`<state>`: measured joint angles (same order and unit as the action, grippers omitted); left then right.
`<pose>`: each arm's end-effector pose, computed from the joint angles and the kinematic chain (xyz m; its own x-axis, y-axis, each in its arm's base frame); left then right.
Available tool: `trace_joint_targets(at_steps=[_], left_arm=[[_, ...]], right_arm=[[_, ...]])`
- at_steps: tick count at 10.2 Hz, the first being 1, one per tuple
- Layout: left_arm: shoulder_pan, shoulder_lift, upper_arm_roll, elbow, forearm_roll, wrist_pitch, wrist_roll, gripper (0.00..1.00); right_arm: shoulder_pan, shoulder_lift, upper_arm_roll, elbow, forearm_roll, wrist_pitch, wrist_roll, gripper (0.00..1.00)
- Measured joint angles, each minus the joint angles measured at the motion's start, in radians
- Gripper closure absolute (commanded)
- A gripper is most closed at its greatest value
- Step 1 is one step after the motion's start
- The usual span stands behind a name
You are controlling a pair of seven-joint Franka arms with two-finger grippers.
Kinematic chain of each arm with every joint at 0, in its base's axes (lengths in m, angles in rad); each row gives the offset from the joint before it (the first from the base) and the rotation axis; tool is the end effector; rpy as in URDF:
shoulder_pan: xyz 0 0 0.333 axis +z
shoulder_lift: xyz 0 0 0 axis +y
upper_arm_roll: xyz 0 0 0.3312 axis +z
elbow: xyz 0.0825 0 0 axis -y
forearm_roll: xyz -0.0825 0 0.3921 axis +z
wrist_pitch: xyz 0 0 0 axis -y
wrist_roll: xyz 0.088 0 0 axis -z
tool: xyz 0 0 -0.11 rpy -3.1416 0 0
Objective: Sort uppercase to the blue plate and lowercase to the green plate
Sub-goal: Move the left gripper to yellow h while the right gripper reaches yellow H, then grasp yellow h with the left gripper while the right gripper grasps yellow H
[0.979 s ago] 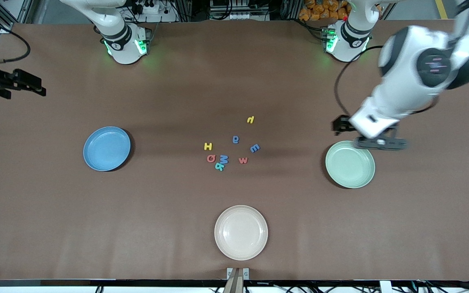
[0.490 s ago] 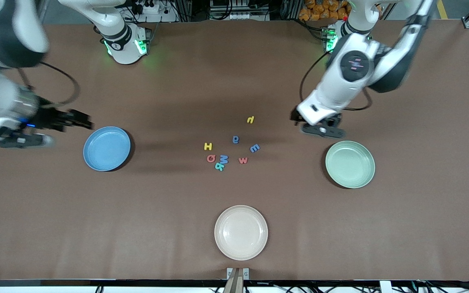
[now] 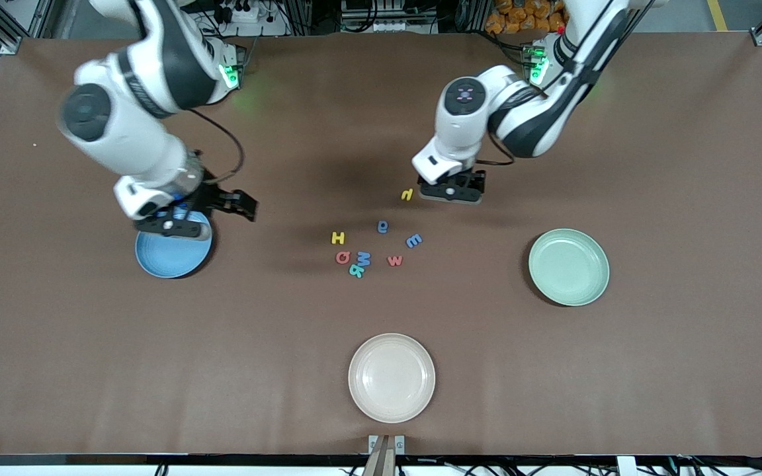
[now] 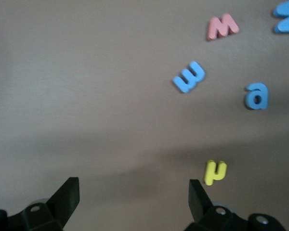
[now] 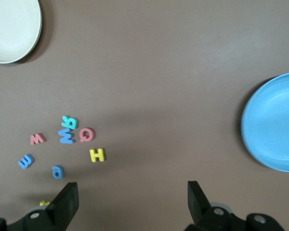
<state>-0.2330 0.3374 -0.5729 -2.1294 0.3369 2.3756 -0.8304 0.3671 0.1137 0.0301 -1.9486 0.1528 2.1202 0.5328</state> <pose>0.4072 -0.4112 0.2759 0.9800 -0.1981 0.0184 -0.1970 -0.9792 -0.0487 0.5494 0.2379 0.4362 0.9777 -0.2086 -0.0248 -0.2100 -0.9669 -0.1450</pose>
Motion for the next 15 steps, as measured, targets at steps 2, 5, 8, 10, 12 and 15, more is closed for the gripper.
trace_joint_targets(at_steps=[2, 5, 8, 10, 12, 15], left_arm=[[-0.046, 0.077, 0.001, 0.063, 0.01, 0.002, -0.017, 0.0], [-0.079, 0.172, 0.002, 0.144, 0.027, 0.002, -0.017, 0.0], [-0.108, 0.248, 0.004, 0.157, 0.058, 0.014, -0.018, 0.0], [-0.109, 0.27, 0.005, 0.16, 0.085, 0.014, -0.018, 0.0], [-0.109, 0.288, 0.005, 0.16, 0.11, 0.014, -0.018, 0.0], [-0.117, 0.313, 0.005, 0.162, 0.117, 0.015, -0.018, 0.53]], right_arm=[[0.059, 0.039, 0.0, -0.062, 0.0, 0.147, 0.113, 0.0], [0.117, 0.103, 0.0, -0.105, 0.0, 0.296, 0.204, 0.0], [0.12, 0.12, -0.003, -0.105, 0.0, 0.313, 0.208, 0.0], [0.12, 0.12, -0.003, -0.105, 0.0, 0.314, 0.209, 0.0], [0.121, 0.121, -0.003, -0.105, 0.0, 0.314, 0.209, 0.0], [0.121, 0.122, -0.003, -0.105, 0.0, 0.314, 0.209, 0.0]])
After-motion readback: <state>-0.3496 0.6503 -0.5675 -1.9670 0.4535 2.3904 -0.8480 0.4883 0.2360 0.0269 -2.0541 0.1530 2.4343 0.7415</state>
